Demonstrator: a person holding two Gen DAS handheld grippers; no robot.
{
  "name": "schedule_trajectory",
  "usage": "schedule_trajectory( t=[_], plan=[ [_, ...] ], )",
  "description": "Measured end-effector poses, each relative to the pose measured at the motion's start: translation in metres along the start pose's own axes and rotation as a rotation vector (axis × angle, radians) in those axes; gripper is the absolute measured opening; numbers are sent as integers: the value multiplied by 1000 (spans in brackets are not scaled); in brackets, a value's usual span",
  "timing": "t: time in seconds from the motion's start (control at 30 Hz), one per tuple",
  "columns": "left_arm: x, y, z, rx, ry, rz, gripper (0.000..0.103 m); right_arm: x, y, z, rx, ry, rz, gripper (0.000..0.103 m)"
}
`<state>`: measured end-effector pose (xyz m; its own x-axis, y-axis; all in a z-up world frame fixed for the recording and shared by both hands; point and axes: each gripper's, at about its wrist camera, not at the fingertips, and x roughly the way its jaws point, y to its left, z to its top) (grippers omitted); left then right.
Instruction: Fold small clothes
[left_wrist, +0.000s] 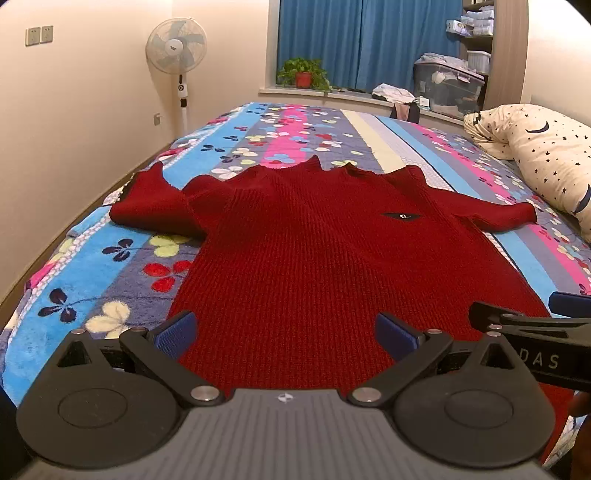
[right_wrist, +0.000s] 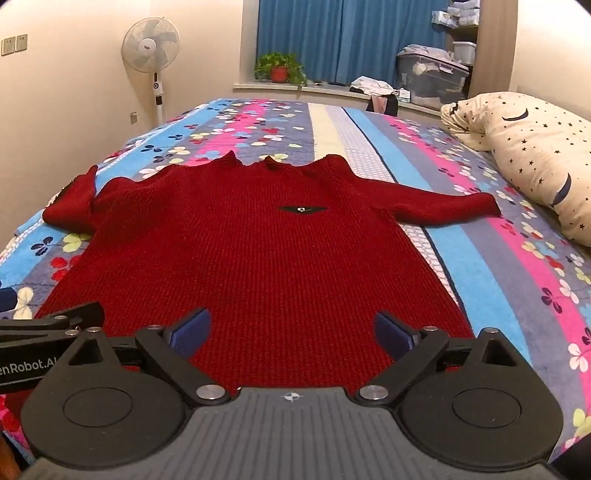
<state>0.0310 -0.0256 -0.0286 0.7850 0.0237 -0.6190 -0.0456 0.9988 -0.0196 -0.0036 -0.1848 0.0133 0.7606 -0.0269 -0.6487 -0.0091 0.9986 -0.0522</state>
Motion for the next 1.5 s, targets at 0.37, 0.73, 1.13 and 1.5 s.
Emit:
schedule_trajectory(
  t=[0.37, 0.73, 1.13, 1.5],
  plan=[
    [-6, -6, 0, 21, -12, -1, 103, 1, -5, -1, 20, 17, 14, 94],
    [-6, -6, 0, 17, -2, 8, 103, -1, -6, -1, 21, 14, 20, 94],
    [-6, -5, 0, 12, 1, 8, 103, -2, -2, -1, 8, 9, 17, 94],
    [-6, -5, 0, 11, 0, 8, 103, -2, -2, 0, 7, 9, 17, 94]
  ],
)
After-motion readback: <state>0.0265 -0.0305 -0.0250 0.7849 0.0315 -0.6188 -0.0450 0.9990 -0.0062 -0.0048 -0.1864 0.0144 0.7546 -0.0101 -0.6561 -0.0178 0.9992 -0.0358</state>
